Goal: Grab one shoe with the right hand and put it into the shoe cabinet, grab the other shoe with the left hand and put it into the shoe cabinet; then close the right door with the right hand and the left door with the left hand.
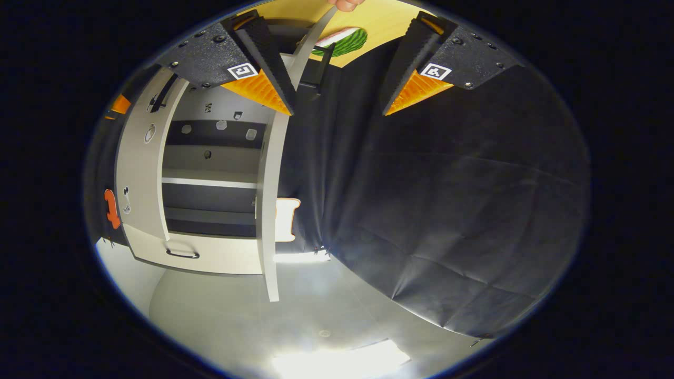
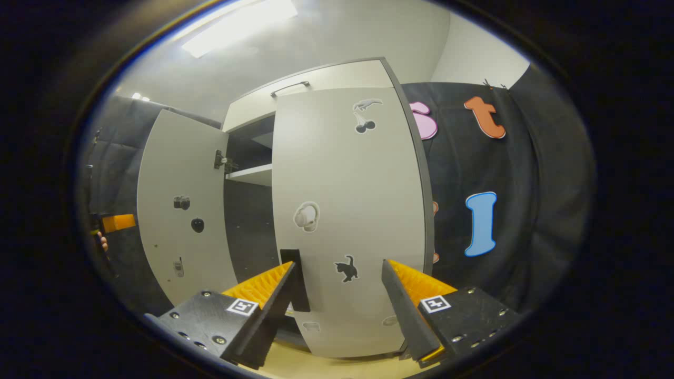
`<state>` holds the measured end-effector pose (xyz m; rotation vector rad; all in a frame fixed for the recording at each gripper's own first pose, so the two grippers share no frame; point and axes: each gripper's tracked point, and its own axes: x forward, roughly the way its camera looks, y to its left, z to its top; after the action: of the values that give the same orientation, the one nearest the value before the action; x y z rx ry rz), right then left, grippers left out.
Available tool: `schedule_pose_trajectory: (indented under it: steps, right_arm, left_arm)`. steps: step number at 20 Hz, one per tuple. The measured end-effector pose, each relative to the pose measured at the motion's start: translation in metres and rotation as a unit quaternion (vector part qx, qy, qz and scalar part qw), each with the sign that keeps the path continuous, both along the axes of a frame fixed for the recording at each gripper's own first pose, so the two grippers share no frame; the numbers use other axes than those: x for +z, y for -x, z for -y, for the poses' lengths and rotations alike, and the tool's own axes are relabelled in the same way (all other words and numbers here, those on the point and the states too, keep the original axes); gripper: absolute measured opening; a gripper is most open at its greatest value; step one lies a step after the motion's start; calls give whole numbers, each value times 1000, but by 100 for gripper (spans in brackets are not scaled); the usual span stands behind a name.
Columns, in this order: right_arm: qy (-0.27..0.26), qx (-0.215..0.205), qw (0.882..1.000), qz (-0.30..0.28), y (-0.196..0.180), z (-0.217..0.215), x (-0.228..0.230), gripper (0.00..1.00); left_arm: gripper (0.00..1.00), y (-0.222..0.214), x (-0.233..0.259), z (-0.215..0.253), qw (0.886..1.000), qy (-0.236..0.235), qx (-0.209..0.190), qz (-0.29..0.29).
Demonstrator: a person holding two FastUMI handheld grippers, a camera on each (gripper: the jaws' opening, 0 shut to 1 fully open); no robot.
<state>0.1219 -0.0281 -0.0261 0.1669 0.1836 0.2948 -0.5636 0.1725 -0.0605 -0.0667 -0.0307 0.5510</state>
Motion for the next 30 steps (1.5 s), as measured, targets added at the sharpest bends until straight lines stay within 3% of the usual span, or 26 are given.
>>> schedule_pose_trajectory:
  steps: [1,5,6,8,16,21,22,23,25,26,29,30]
  right_arm:
    - [0,-1,1000,-1,1,0,-1,96]
    - [3,-5,1000,-5,0,1,-4,96]
    - [3,-6,1000,-6,-1,2,-4,96]
    - [2,-10,1000,-7,-1,3,-5,96]
    - [-5,-11,1000,-4,1,5,0,96]
    - [-4,-13,1000,-3,6,8,2,96]
    - [-4,-14,1000,-3,6,9,3,96]
    - [-5,-15,1000,-3,8,10,4,96]
    - [-5,-18,1000,-1,11,13,6,96]
    - [-4,-19,1000,-1,12,14,7,96]
    - [-2,-27,1000,-2,14,17,8,96]
    - [-2,-30,1000,-2,15,19,9,96]
  left_arm:
    - [96,-1,-3,-2,1000,2,1,-2]
    - [93,-10,-14,-7,1000,3,3,-15]
    - [96,-9,-16,-8,1000,2,6,-18]
    - [92,-9,-15,-8,1000,-1,4,-15]
    - [94,-15,-16,1,999,7,-41,-13]
    - [93,-32,-18,46,994,17,-111,-11]
    - [88,-34,-18,54,992,23,-125,-9]
    - [93,-39,-18,62,990,28,-138,-8]
    - [88,-45,-20,78,986,32,-161,-8]
    - [93,-49,-21,85,985,32,-171,-8]
    - [93,-61,-23,114,977,34,-210,-11]
    - [88,-65,-25,125,973,39,-226,-11]
